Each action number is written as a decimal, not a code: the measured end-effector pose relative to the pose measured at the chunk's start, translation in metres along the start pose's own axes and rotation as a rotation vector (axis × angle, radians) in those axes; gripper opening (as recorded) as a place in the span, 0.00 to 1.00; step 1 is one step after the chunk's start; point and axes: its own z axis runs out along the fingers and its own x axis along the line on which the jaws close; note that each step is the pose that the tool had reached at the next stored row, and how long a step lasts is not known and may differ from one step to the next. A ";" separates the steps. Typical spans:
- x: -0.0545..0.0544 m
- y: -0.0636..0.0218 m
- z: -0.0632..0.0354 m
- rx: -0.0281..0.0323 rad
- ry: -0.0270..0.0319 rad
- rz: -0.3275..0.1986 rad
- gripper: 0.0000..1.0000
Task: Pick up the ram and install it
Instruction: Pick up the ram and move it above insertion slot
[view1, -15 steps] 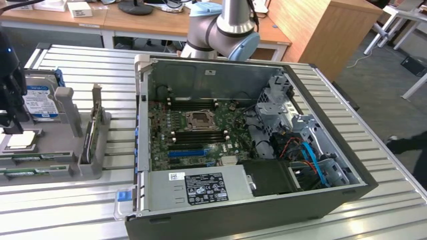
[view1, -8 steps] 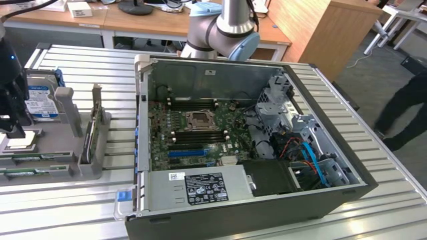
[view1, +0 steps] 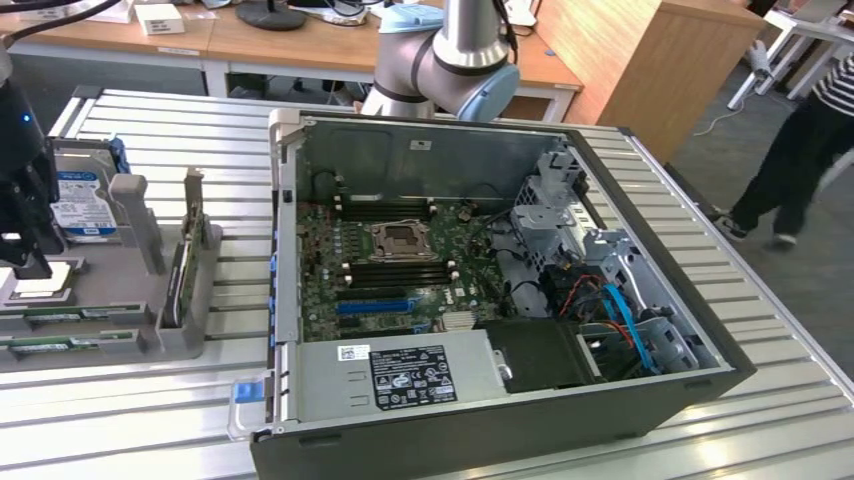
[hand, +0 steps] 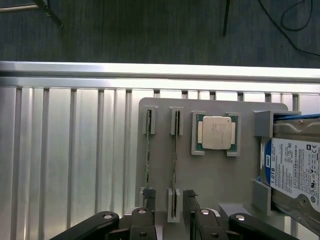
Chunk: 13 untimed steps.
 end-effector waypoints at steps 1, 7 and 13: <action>0.001 0.0001 -0.0001 -0.0002 0.0001 0.000 0.36; 0.004 0.0001 -0.0001 -0.0002 0.0001 0.000 0.36; 0.005 0.0001 0.0000 -0.0002 0.0002 0.000 0.36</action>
